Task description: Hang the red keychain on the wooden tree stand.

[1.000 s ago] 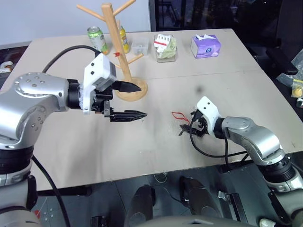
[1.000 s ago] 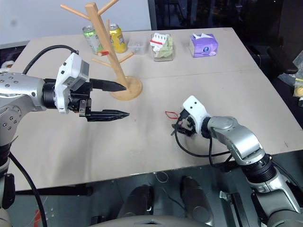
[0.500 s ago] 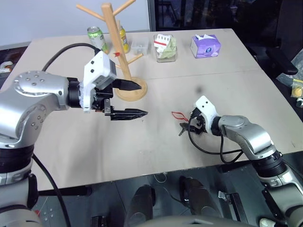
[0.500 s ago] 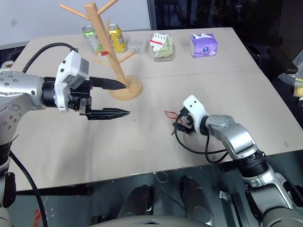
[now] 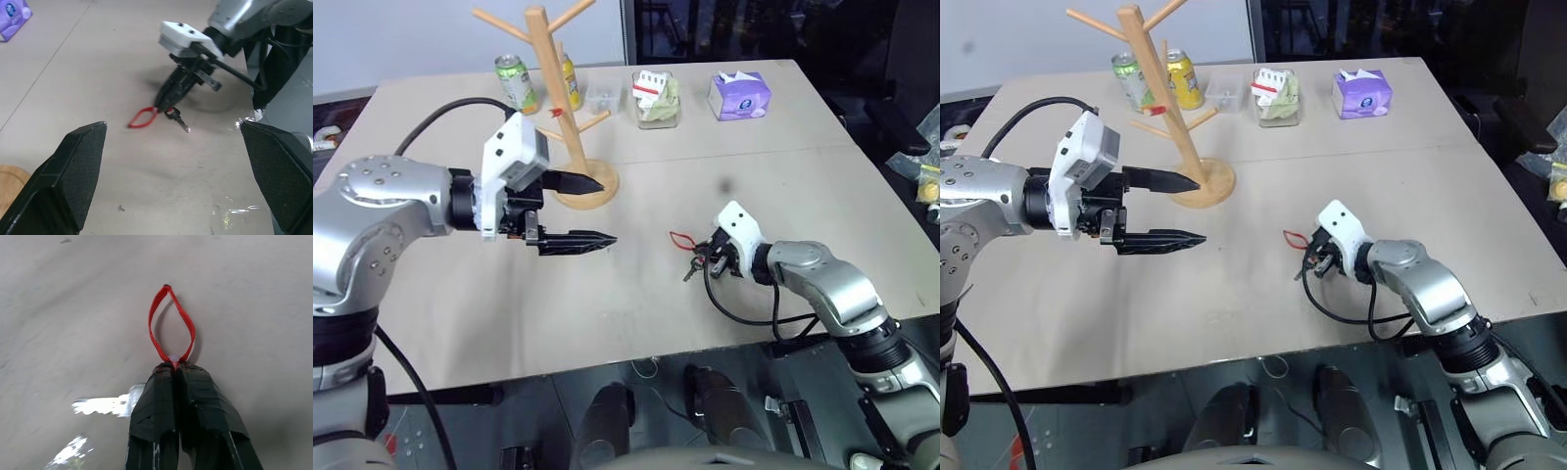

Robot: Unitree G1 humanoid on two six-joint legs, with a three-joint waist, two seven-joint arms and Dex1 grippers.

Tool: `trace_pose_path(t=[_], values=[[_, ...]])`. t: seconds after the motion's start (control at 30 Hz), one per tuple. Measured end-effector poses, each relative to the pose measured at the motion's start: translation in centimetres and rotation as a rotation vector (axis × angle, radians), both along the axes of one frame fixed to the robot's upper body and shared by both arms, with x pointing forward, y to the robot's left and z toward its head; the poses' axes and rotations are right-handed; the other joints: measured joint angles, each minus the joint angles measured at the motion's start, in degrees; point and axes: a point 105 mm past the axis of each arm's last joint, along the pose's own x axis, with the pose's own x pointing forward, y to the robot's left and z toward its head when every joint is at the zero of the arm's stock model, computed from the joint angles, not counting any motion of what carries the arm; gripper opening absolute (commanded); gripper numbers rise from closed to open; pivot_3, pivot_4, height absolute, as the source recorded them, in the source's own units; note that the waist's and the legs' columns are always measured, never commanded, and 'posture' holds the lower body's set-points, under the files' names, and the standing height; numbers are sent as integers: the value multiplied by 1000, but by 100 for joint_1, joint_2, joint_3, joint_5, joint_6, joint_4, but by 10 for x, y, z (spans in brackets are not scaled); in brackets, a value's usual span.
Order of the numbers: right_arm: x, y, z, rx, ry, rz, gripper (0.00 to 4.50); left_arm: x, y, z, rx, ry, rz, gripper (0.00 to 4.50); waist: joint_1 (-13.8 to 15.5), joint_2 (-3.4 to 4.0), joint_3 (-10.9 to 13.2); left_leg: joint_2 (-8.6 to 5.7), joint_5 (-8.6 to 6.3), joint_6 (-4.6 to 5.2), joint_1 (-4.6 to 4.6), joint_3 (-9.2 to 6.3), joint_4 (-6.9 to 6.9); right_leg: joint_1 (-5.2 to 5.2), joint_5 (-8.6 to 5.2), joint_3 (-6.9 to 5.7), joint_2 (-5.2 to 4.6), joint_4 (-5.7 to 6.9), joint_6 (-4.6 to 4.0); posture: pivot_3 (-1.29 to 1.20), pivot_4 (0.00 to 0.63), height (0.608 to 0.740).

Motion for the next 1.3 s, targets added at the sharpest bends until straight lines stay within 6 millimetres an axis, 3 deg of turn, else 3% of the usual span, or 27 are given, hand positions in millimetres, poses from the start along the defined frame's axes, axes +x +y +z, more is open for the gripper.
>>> trace_pose_path(t=[0.1, 0.23, 0.27, 0.37, 0.6, 0.9, 1.3], values=[[1, 3, 8, 47, -21, -3, 28, -1, 1, 0, -9, 3, 12, 4500, -6, 0, 0, 2, 0, 0, 1, 0, 0, 0, 0, 0, 1, 1, 0, 0, 150, 740], [4, 17, 60, 271, -183, 37, 28, 1, 15, 29, -140, -41, 125, 4500, -11, 0, 3, 5, 0, 0, -1, -4, 0, -3, 1, -4, 4, 4, 2, 0, 150, 740], [2, 24, 80, 330, -273, 76, 28, -2, 20, 42, -221, -59, 161, 4500, -12, 0, 3, 5, 0, 0, 0, -4, 0, -4, 1, -4, 3, 4, 2, 0, 150, 740], [-3, 36, 103, 403, -390, 127, 28, -8, 30, 51, -308, -62, 214, 4500, -16, 0, 3, 5, 0, 0, 1, -4, -2, -3, 1, -5, 1, 5, 2, 0, 150, 740], [2, 93, 162, 589, -699, 197, 28, -31, 70, 69, -583, -162, 449, 4500, -11, 1, 3, 6, 1, -3, 6, -11, 0, -3, 3, -10, -3, 13, -1, 0, 150, 740], [14, 140, 166, 592, -735, 224, 28, -36, 92, 63, -699, -197, 597, 4500, 42, -2, 1, -5, 3, -7, 5, -15, 0, 2, 11, -14, -11, 10, -28, 0, 150, 740], [40, 159, 138, 426, -653, 189, 28, -28, 87, 56, -736, -202, 600, 4500, 23, -1, 1, -3, 3, -7, 3, -18, -1, 2, 6, -17, -8, 10, -34, 0, 150, 740]])
